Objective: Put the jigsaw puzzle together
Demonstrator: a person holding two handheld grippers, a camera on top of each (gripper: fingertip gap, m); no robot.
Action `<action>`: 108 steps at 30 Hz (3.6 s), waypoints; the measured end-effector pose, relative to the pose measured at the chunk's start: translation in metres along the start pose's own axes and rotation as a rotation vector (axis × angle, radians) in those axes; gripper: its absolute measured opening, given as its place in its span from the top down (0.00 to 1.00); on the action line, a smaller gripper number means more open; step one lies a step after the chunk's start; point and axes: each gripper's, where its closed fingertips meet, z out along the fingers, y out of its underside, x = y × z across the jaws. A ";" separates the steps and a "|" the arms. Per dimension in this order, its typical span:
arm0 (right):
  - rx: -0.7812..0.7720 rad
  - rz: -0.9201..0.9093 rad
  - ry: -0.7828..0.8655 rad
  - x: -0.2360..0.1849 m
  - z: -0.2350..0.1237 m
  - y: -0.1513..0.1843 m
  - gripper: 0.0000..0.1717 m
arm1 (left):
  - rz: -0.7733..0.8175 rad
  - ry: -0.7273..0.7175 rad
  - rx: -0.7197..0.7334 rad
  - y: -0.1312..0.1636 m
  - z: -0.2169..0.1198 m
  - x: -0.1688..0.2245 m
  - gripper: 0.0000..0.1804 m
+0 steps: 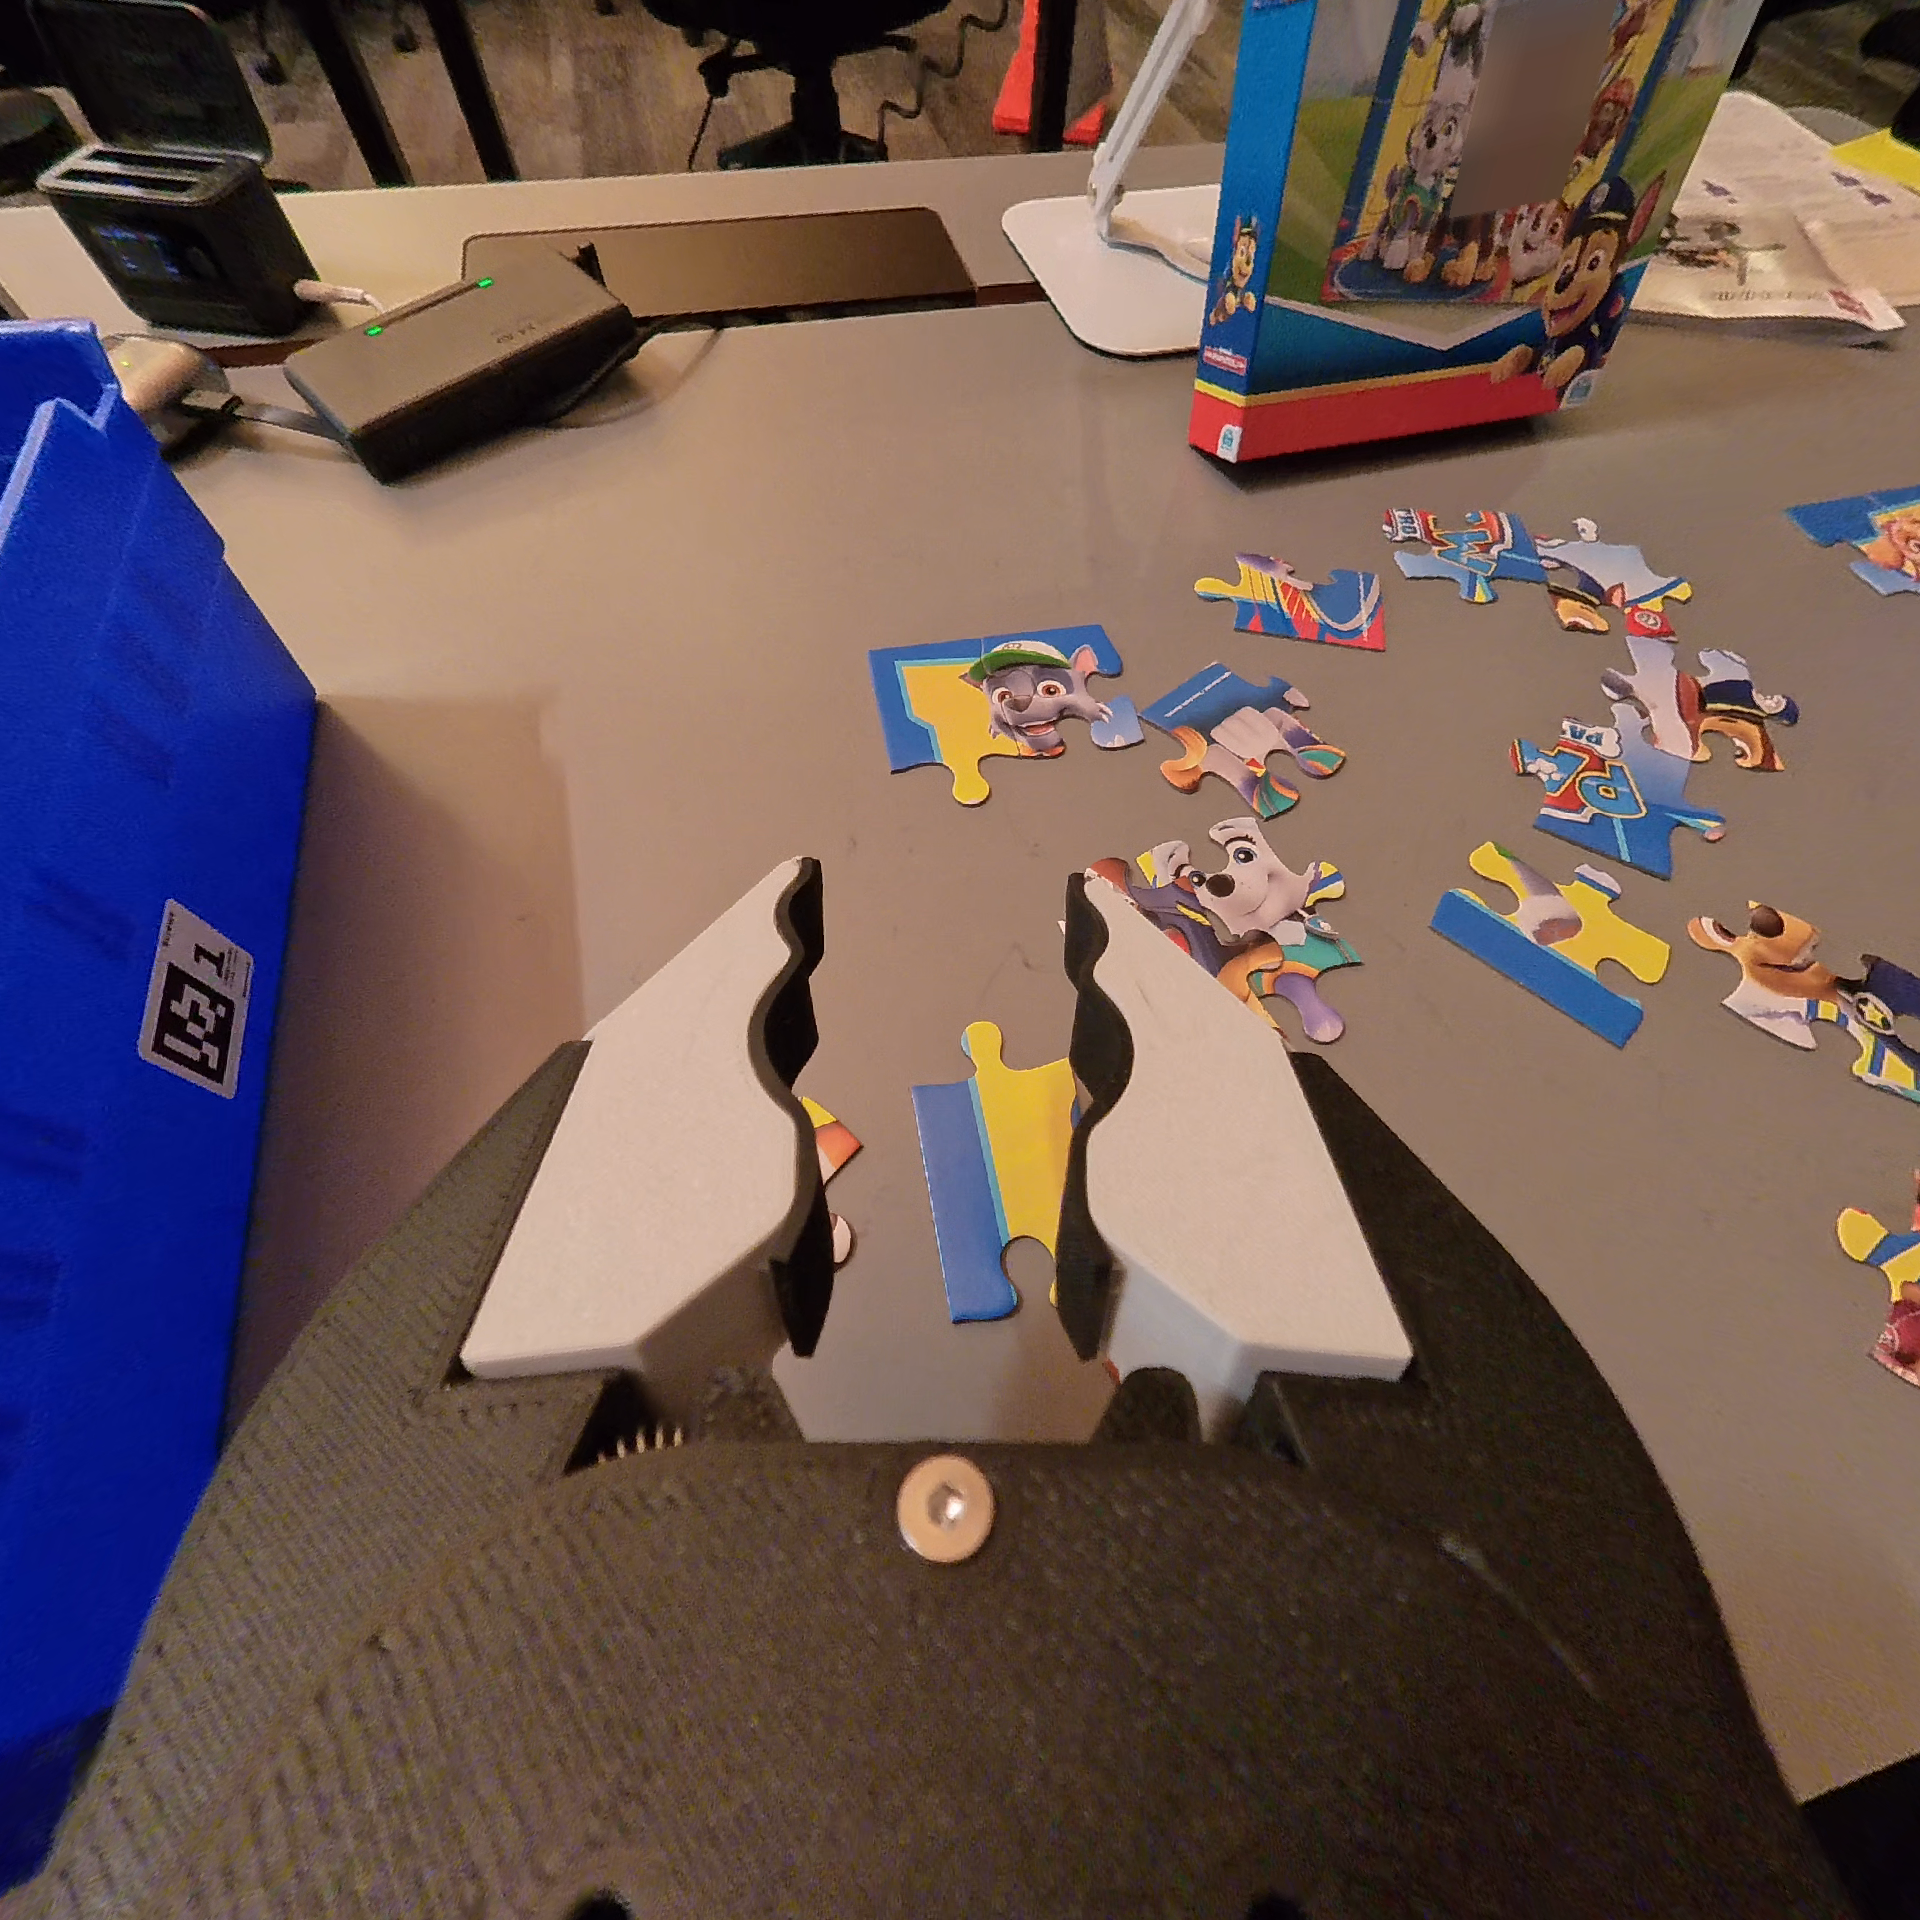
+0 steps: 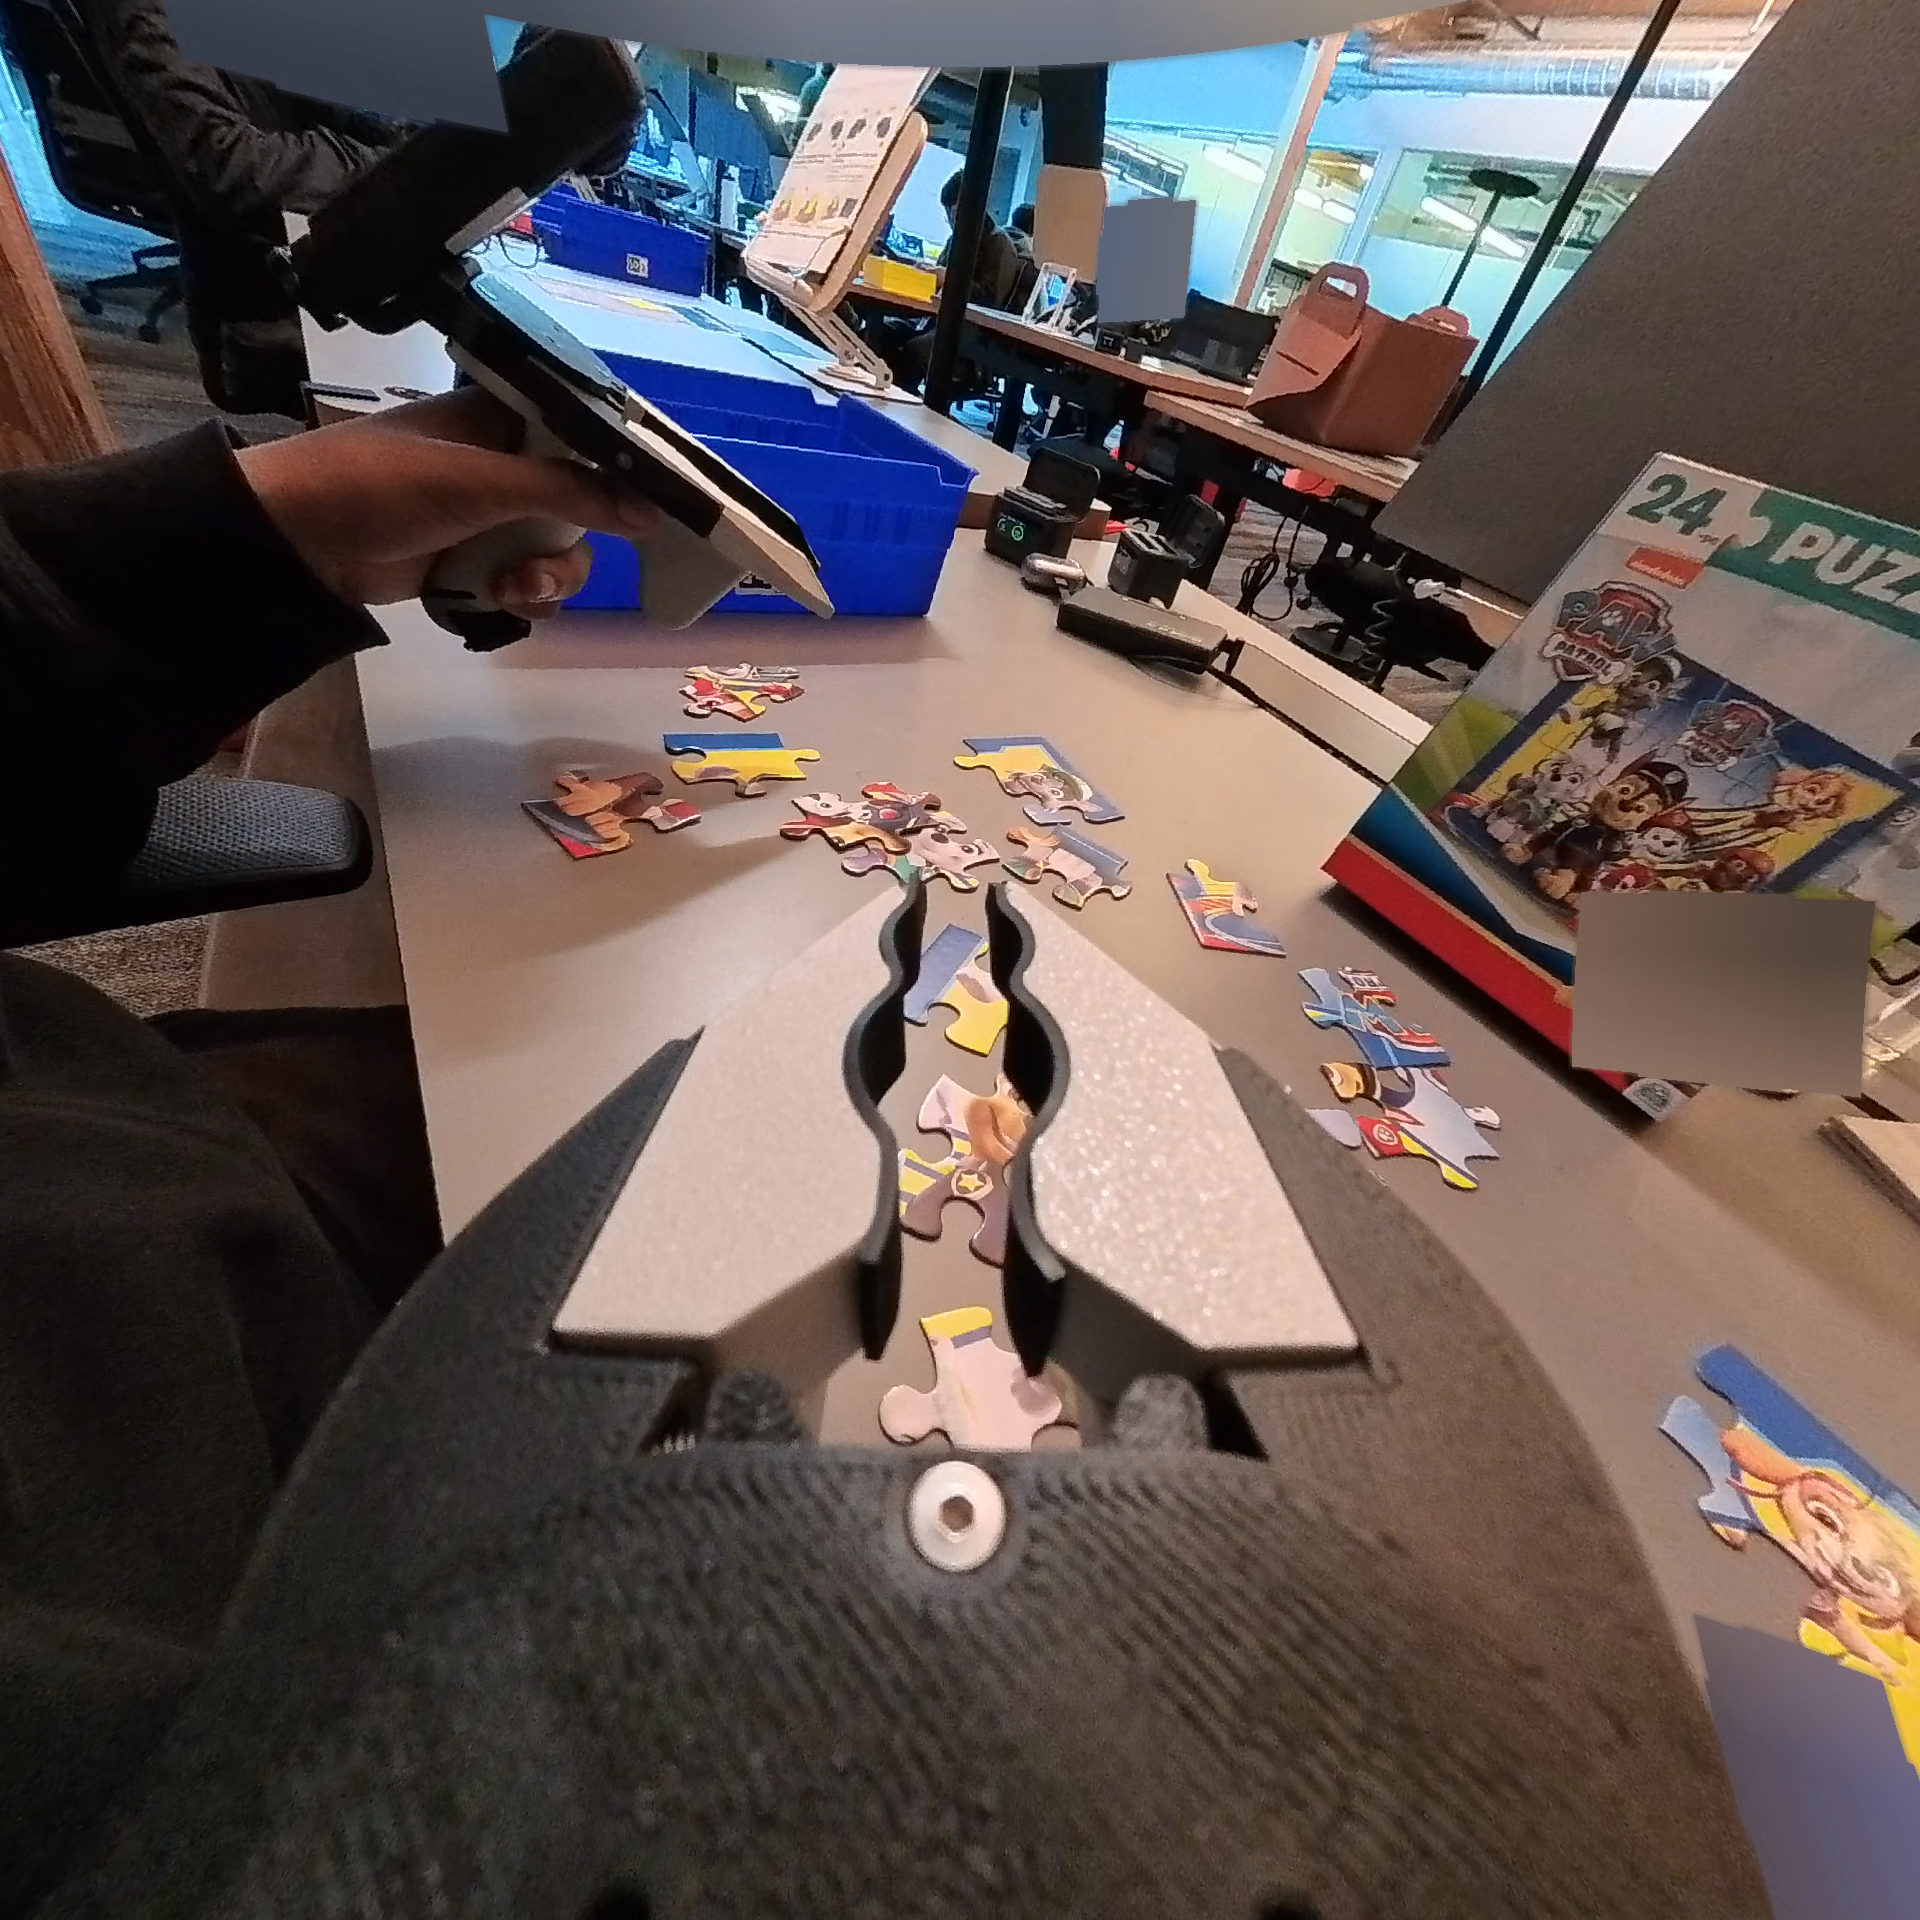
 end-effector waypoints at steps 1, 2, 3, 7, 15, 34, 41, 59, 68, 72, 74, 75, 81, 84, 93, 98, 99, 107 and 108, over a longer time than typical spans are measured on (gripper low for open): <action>0.000 0.000 0.000 0.000 0.000 0.000 0.94 | 0.000 0.000 0.000 0.000 0.000 0.000 0.75; 0.000 0.000 -0.001 0.000 0.000 0.000 0.94 | 0.000 0.000 0.000 0.000 0.000 0.000 0.75; 0.000 0.000 -0.001 0.000 0.000 0.000 0.94 | 0.000 0.000 0.000 0.000 0.000 0.000 0.75; 0.003 0.005 -0.001 0.001 -0.001 0.000 0.94 | 0.002 0.018 0.006 -0.001 0.000 0.003 0.74; 0.057 0.180 0.124 0.052 -0.027 -0.001 0.94 | 0.023 0.123 0.033 -0.004 0.004 0.030 0.69; -0.125 0.474 0.148 0.075 -0.026 0.057 0.75 | -0.097 0.123 0.126 0.013 -0.003 0.028 0.43; -0.110 0.488 0.066 0.052 -0.003 0.046 0.81 | -0.149 0.117 0.098 0.031 -0.015 0.007 0.52; -0.238 0.371 0.154 0.045 0.006 0.060 0.88 | -0.150 -0.061 0.105 0.042 -0.031 -0.035 0.72; -0.223 0.318 0.243 0.064 -0.020 0.056 0.89 | -0.125 -0.095 0.054 0.047 -0.025 -0.036 0.73; -0.193 0.323 0.288 0.075 -0.035 0.058 0.89 | -0.096 -0.095 0.000 0.053 -0.019 -0.033 0.73; -0.188 0.278 0.356 0.088 -0.045 0.065 0.90 | -0.081 -0.098 -0.012 0.054 -0.018 -0.031 0.73; -0.195 0.245 0.430 0.099 -0.054 0.074 0.91 | -0.077 -0.104 -0.011 0.054 -0.018 -0.032 0.73; 0.071 0.285 0.523 0.116 -0.093 0.055 0.92 | -0.078 -0.097 -0.004 0.053 -0.017 -0.031 0.73; 0.180 0.300 0.495 0.113 -0.105 0.043 0.92 | -0.082 -0.083 -0.001 0.052 -0.017 -0.030 0.73; 0.264 0.231 0.504 0.103 -0.115 0.032 0.95 | 0.002 -0.138 0.042 0.046 -0.022 -0.026 0.72; 0.244 0.201 0.501 0.099 -0.111 0.032 0.96 | 0.012 -0.129 0.036 0.047 -0.022 -0.025 0.71; 0.237 0.194 0.502 0.099 -0.110 0.033 0.97 | 0.008 -0.127 0.032 0.048 -0.022 -0.025 0.71; 0.208 0.141 0.511 0.094 -0.106 0.033 0.98 | -0.030 -0.100 0.040 0.047 -0.023 -0.026 0.70; 0.211 0.141 0.509 0.094 -0.106 0.033 0.98 | -0.030 -0.101 0.034 0.048 -0.023 -0.027 0.70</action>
